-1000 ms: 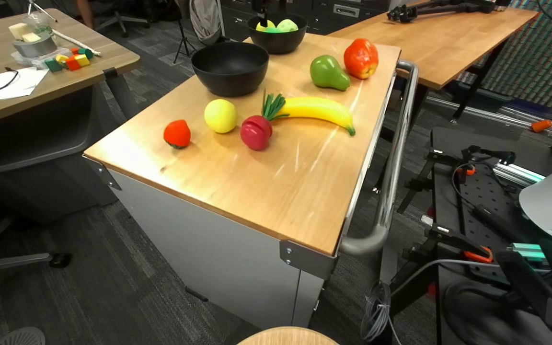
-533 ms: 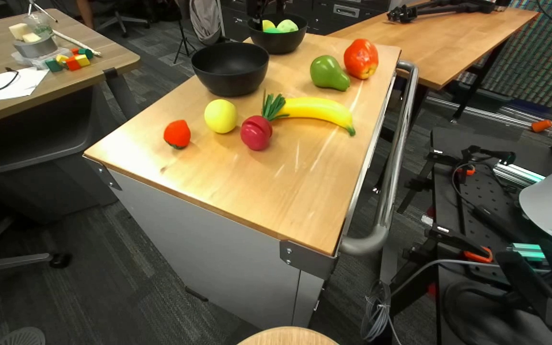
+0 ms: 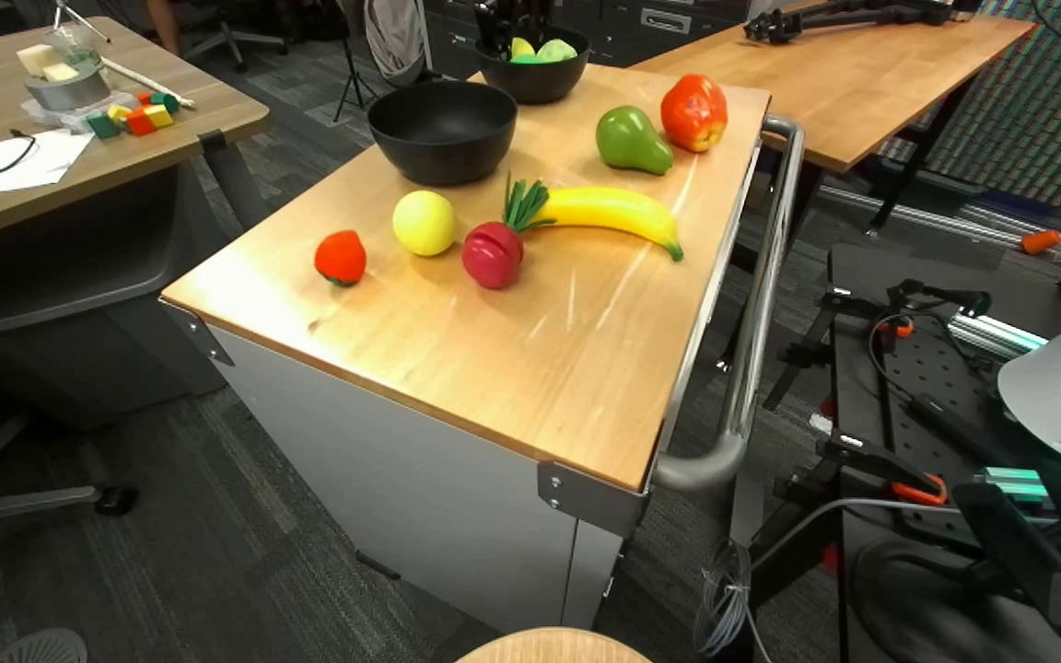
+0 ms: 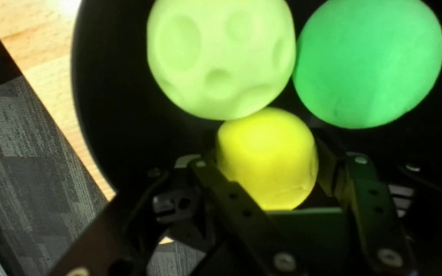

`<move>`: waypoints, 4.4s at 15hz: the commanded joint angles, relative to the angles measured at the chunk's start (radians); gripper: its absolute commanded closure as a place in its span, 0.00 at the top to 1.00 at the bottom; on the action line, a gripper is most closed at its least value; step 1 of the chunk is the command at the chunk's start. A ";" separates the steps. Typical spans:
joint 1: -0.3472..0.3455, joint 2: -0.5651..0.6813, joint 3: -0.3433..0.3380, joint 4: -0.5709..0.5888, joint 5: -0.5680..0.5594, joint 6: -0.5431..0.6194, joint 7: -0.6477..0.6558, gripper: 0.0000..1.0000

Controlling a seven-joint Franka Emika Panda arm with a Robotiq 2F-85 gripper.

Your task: Take the toy fruits and vegetables from the black bowls and place them on the table

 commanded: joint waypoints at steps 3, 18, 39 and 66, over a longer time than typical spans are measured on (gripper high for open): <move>0.022 -0.070 -0.040 -0.035 -0.037 0.030 0.060 0.29; 0.168 -0.557 0.001 -0.531 -0.014 -0.160 0.322 0.29; 0.208 -0.580 -0.016 -0.693 -0.086 0.179 0.406 1.00; 0.069 -0.185 -0.047 -0.279 0.157 0.174 0.423 0.83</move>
